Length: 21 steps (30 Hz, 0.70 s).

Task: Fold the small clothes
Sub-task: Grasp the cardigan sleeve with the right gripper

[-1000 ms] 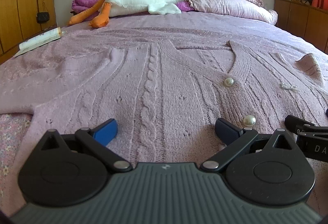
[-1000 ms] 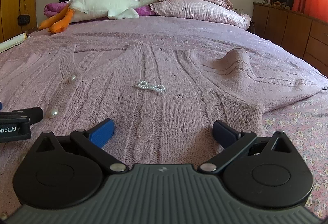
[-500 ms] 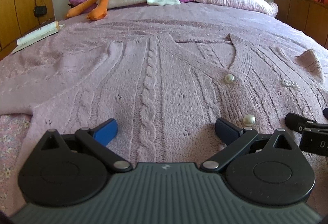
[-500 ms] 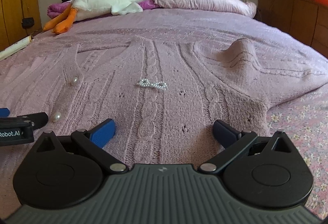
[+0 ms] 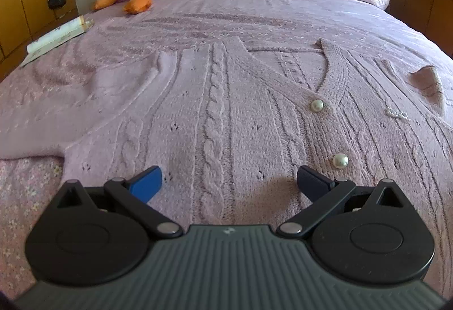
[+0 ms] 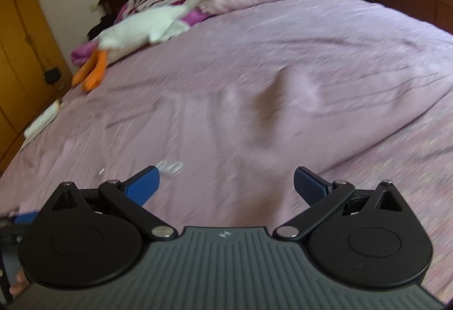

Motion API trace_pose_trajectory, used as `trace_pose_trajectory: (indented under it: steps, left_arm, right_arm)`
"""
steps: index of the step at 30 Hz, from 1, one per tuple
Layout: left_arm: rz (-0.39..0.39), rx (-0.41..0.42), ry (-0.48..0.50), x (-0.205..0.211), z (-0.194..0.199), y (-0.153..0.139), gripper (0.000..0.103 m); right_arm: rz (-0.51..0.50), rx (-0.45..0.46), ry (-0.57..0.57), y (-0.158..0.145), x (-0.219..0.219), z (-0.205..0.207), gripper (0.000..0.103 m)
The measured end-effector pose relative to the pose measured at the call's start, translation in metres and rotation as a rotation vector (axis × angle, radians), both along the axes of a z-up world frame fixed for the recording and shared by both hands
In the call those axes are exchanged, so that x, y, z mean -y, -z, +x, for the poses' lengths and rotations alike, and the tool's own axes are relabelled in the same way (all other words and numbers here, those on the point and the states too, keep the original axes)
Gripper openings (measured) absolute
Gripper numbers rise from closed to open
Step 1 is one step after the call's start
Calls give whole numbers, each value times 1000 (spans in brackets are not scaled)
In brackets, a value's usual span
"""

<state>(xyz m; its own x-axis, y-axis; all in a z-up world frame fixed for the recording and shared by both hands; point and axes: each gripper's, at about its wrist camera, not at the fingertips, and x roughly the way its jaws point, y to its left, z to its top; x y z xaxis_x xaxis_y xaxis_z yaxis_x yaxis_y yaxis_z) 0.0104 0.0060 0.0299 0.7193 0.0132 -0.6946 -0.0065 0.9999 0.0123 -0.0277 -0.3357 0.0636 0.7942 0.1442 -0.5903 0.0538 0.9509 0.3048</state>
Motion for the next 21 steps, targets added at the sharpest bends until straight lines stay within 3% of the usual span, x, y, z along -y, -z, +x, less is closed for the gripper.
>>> trace_pose_trajectory:
  steps: [6,14,21]
  left_arm:
    - [9,-18,-5,5,2,6,103]
    - [26,-16,-3,9,4,12,103]
    - [31,-8,8,9,4,14,103]
  right_arm:
    - [-12,-6,143,0,74,15,103]
    - [9,-47,308,29,159,37,103]
    - [-4,-26,325,49,187,67,103]
